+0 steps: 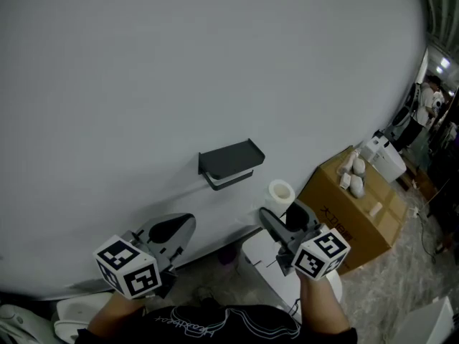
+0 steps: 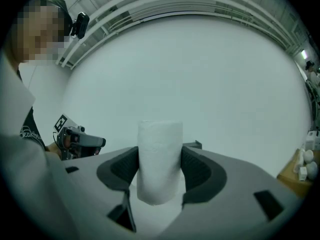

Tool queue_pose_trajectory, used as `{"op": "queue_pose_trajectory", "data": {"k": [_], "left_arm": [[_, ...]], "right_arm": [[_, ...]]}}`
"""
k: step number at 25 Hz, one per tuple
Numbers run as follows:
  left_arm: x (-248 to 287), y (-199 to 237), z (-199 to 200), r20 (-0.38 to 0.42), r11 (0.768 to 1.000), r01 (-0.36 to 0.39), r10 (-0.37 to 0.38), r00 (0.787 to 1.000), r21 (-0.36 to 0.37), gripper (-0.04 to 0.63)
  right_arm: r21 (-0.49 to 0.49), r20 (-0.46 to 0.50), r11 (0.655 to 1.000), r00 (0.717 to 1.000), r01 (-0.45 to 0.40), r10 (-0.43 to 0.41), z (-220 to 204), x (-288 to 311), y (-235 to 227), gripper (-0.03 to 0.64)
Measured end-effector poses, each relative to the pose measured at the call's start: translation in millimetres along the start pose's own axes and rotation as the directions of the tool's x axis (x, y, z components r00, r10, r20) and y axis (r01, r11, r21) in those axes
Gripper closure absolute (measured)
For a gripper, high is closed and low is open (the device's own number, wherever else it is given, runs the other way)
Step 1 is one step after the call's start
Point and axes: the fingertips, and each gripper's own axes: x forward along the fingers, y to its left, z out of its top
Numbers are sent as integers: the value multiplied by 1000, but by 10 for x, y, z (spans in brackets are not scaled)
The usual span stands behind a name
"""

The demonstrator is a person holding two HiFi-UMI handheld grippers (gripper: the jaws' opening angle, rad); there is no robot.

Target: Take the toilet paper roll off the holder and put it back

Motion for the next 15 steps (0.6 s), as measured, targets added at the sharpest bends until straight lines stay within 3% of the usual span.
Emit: {"op": "queue_pose_trajectory", "data": {"k": [15], "left_arm": [[-36,92,-150,-25,999,-9,8,1000,-34,589]], "right_arm": [[46,-64,999,998,-1,4,-398,-38,107,350]]}}
